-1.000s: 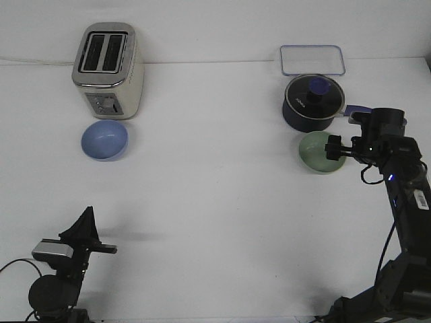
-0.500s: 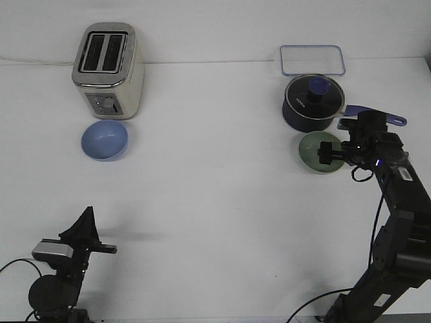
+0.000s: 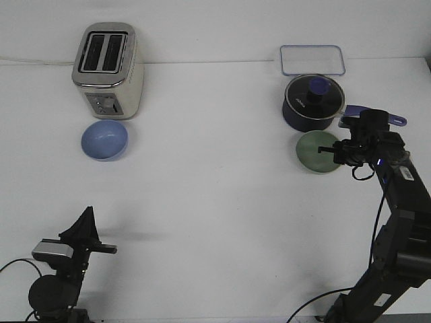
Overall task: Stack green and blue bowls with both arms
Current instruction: 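Reach the right gripper forward and grasp the rim of the pale green bowl, then carry the green bowl with the right gripper toward the table center and set it down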
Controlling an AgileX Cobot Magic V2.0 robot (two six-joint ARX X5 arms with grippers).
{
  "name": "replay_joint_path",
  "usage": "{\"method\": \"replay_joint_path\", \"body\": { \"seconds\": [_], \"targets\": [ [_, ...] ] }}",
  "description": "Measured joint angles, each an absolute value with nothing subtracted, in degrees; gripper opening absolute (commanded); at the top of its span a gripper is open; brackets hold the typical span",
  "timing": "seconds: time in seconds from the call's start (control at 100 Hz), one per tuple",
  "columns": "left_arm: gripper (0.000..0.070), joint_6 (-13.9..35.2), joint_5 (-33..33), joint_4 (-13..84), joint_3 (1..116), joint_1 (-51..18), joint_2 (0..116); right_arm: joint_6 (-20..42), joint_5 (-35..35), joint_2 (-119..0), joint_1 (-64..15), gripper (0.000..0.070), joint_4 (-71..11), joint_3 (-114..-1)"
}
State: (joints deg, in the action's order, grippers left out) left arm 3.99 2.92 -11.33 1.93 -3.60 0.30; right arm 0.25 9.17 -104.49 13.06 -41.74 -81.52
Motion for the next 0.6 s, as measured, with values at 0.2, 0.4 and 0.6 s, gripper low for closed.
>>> {"method": "replay_joint_path", "body": {
  "seconds": [0.2,0.4,0.6],
  "targets": [
    [0.0012,3.99,2.92,-11.33,1.93,-3.60,0.30,0.54,13.10,-101.19,12.88,0.0000,-45.21,-81.41],
    [0.0012,3.99,2.92,-11.33,1.93,-3.60,0.30,3.25,20.93,-93.23,10.22,0.0000,-47.68,-81.38],
    [0.0012,3.99,2.92,-11.33,1.93,-3.60,0.30,3.99,22.26,-89.69,2.31,0.0000,-50.61,-81.38]
  ]
}}
